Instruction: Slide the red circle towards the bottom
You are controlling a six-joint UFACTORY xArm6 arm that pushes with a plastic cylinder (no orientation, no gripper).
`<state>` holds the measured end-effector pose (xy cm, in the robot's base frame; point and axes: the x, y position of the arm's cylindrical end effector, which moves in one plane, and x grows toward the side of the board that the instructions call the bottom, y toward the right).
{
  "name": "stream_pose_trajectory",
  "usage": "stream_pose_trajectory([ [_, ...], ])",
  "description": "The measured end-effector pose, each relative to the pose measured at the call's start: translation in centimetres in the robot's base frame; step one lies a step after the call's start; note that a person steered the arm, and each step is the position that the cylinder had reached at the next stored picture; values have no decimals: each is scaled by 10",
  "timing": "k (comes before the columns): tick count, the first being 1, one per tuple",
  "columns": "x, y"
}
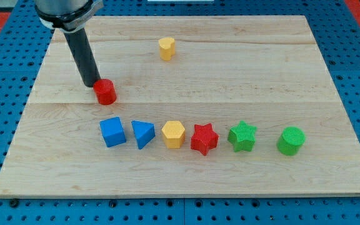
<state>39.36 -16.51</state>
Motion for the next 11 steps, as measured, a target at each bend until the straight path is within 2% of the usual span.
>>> stream_pose_trajectory([
  [2,-1,77],
  [3,12,93],
  [5,16,41],
  [7,53,9],
  [8,52,6],
  [9,25,-5],
  [11,64,-18],
])
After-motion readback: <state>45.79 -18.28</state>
